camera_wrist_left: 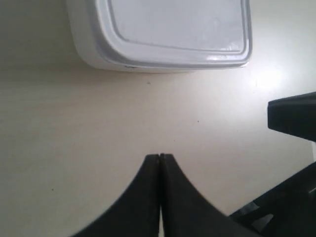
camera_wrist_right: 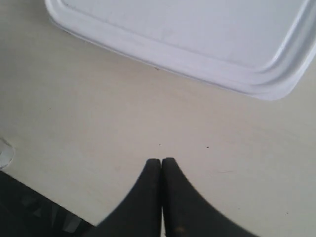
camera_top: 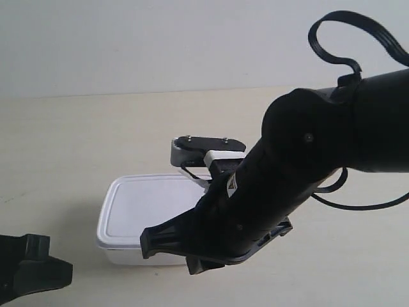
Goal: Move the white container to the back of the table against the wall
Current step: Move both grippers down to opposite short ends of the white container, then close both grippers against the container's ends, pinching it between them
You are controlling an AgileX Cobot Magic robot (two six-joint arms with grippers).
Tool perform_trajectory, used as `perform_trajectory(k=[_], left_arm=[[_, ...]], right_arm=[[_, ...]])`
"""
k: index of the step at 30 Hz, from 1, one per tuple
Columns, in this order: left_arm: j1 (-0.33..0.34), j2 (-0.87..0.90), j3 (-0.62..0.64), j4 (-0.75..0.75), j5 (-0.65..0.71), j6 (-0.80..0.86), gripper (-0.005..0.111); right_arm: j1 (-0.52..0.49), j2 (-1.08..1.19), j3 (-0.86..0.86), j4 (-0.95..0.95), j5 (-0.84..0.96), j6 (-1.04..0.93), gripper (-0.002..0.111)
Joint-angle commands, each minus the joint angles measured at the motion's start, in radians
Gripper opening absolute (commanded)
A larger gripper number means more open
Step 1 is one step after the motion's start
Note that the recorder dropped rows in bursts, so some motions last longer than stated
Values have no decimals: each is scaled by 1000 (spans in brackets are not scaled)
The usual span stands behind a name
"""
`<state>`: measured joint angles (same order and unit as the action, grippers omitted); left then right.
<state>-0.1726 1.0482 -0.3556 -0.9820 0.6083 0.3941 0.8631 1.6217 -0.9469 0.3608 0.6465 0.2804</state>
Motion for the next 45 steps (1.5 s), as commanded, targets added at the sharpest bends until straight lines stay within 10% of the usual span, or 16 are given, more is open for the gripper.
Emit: perform_trajectory(k=[1,13,45], left_arm=[[-8,95,3,-131,-55,137,0],[-173,255,-58,-255,-188,284,0],[-178,431,-109,-235,-293,363,0]], right_arm=[[4,32,5,-8,-25,-8,0],[2,101,5,-48,-83,-8,0],[-36,200,5,-81,-198,9,0]])
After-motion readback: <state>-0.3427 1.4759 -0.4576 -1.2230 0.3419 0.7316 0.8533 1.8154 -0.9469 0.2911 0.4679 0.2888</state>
